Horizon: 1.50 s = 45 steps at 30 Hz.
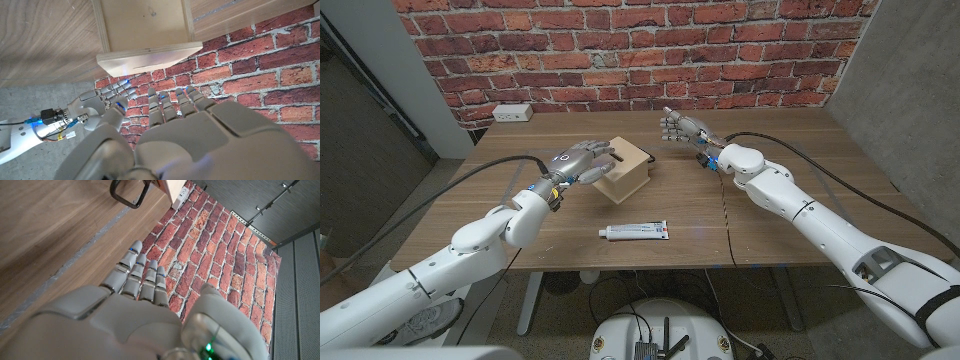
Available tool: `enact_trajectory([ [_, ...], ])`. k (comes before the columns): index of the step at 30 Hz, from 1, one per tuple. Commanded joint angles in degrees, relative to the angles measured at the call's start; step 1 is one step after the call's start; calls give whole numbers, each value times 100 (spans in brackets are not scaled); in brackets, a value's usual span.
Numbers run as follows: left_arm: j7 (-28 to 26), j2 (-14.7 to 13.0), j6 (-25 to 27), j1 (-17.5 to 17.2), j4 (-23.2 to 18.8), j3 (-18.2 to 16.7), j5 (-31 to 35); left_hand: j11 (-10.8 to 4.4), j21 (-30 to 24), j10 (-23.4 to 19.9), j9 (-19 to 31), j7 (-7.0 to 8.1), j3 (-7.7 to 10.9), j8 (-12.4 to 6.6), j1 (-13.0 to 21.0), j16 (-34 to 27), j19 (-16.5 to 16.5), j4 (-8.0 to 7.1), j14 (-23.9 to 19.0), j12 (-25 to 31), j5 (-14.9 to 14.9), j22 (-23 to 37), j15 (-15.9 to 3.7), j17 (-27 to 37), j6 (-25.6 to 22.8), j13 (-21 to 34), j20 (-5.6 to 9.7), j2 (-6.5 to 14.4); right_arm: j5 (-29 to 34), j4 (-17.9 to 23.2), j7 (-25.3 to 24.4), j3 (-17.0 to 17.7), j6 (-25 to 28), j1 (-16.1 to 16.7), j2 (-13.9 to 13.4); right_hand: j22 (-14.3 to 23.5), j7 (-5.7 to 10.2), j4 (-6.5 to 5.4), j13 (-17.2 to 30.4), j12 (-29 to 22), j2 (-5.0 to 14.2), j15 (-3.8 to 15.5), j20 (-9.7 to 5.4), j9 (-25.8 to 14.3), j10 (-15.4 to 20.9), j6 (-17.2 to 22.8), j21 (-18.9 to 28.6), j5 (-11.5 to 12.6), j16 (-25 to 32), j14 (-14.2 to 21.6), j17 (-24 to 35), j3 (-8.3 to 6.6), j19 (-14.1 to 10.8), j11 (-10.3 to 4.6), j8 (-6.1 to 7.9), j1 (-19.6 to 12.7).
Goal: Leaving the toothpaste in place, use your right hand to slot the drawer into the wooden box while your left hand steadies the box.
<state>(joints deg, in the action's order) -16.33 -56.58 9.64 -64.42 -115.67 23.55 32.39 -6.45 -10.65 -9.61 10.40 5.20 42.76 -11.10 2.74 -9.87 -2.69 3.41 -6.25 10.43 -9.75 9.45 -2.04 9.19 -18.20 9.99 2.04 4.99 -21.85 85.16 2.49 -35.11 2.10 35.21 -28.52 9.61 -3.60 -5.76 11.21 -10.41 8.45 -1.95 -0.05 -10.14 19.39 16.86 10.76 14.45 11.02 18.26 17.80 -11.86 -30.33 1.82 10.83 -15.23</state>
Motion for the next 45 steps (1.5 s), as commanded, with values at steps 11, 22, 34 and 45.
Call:
enact_trajectory([
  [11, -590, 699, -730, 268, 783, -147, -1135, 18, -53, -31, 5, -12, 49, 19, 64, -14, -120, 5, -21, 37, -6, 22, -621, 16, -2, 8, 628, 469, -92, 151, -555, 396, -483, 511, -115, 2, 103, 17, -9, -29, -12, 94, -57, -16, -81, -9, -64, 3, -40, -233, -32, -87, 222, -84, 7, 87],
  [22, -744, 1027, -967, 411, 1147, -157, -1666, 42, -51, -12, 0, -36, 45, 39, 80, -11, -137, 16, -11, 29, -5, 22, -602, 18, 40, 8, 618, 484, -177, 147, -681, 537, -636, 667, -136, 1, 176, 14, -16, -14, -16, 133, -124, -16, -169, -58, -78, -4, -34, -377, -55, -112, 411, -127, -6, 131],
  [34, -999, 1301, -1021, 274, 1248, -278, -2201, 96, -43, 84, -8, -39, 21, 84, 97, 0, -151, 23, 58, 1, -1, 22, -547, 26, 169, 7, 618, 500, -225, -62, -706, 648, -994, 764, -110, -1, 274, 20, -23, 10, -28, 204, -185, -14, -314, -186, -85, -10, -38, -549, -83, -140, 599, -193, -36, 170],
  [45, -1083, 1642, -1315, 247, 1511, -348, -2865, 155, -46, 260, -17, -46, -18, 143, 111, 5, -202, 6, 182, -27, -1, 21, -488, 38, 446, 7, 596, 528, -353, -198, -648, 767, -1239, 889, -134, -2, 370, 14, -30, 22, -41, 258, -196, -10, -512, -431, -87, -21, -49, -796, -109, -162, 822, -179, -76, 236],
])
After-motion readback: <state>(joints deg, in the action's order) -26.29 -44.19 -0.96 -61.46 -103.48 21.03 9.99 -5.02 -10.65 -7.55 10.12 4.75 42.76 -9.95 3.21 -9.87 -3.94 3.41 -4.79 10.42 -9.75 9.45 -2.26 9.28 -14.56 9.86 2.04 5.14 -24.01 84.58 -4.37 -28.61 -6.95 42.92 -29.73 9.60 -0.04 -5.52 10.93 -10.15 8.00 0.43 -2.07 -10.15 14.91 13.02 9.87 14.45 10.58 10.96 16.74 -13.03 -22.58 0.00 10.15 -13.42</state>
